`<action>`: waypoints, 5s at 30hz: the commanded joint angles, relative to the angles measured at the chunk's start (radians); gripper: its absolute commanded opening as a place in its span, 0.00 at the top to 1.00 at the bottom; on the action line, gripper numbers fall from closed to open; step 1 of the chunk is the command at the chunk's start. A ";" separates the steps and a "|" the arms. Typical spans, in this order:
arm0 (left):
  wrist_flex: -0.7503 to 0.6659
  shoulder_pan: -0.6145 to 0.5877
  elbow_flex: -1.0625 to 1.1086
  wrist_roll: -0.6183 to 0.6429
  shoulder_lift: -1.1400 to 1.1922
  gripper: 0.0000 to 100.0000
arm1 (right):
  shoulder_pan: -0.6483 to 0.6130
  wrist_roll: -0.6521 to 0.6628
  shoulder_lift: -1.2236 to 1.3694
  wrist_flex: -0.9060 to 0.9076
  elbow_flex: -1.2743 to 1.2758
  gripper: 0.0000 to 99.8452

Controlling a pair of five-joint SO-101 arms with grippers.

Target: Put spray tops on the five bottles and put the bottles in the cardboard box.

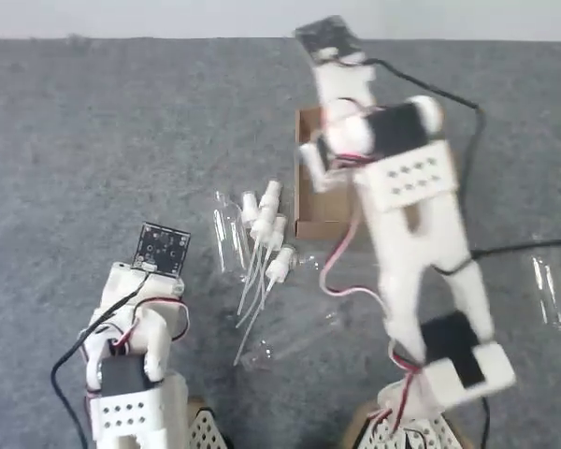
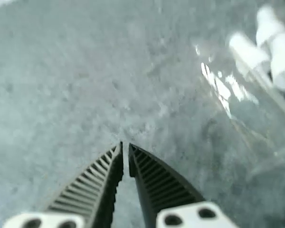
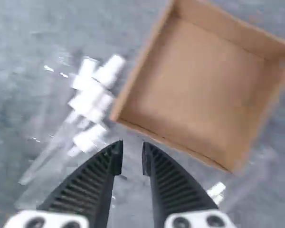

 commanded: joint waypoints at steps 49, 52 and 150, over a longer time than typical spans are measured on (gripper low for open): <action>0.077 0.457 -1.454 0.328 1.921 0.85 | 1.076 0.856 -0.418 -0.776 1.172 0.87; 0.077 0.456 -1.454 0.325 1.944 0.85 | 1.075 0.856 -0.418 -0.776 1.172 0.87; -0.193 0.086 -1.013 0.279 1.758 0.89 | 0.932 0.551 0.371 -0.484 0.402 0.99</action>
